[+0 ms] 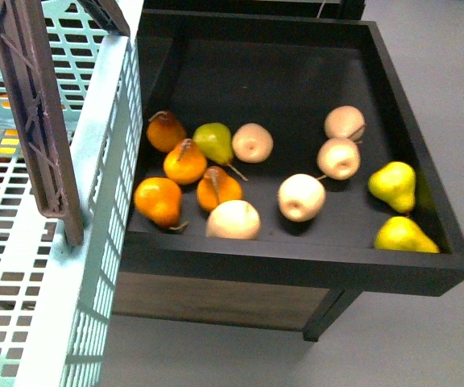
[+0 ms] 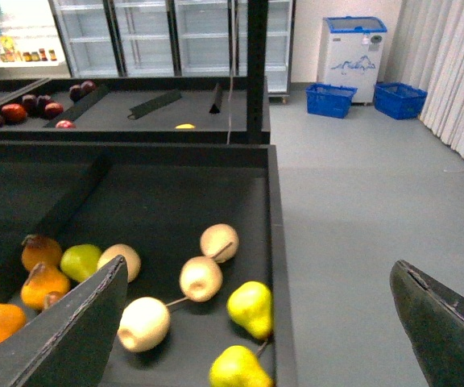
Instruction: Pick mango and avocado into basket
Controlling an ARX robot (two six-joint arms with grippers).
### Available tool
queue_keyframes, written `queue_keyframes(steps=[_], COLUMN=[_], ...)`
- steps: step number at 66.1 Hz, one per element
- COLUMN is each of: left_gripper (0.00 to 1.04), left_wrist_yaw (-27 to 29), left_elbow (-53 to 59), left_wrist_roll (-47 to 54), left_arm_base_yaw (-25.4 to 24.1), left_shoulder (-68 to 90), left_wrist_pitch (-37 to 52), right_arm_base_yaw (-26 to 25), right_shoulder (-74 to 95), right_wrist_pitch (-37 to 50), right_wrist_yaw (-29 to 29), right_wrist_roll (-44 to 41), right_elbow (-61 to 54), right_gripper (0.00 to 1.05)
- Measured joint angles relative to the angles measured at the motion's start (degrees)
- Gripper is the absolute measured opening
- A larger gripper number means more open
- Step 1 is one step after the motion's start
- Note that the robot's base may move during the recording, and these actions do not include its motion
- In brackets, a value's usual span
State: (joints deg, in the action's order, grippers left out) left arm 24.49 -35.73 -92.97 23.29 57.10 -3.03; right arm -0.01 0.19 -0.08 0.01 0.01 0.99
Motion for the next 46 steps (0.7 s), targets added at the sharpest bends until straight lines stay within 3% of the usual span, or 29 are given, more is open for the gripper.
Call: queue_keyframes(steps=[46], left_gripper=[0.15], left_wrist_yaw=[0.0], left_elbow=[0.0], left_wrist_roll=[0.0], left_arm_base_yaw=[0.0], left_shoulder=[0.0], left_wrist_pitch=[0.0], right_arm_base_yaw=[0.0], right_shoulder=[0.0], right_wrist_pitch=[0.0], right_wrist_yaw=[-0.1], right_wrist_roll=[0.0], right_elbow=[0.0], right_gripper=[0.96])
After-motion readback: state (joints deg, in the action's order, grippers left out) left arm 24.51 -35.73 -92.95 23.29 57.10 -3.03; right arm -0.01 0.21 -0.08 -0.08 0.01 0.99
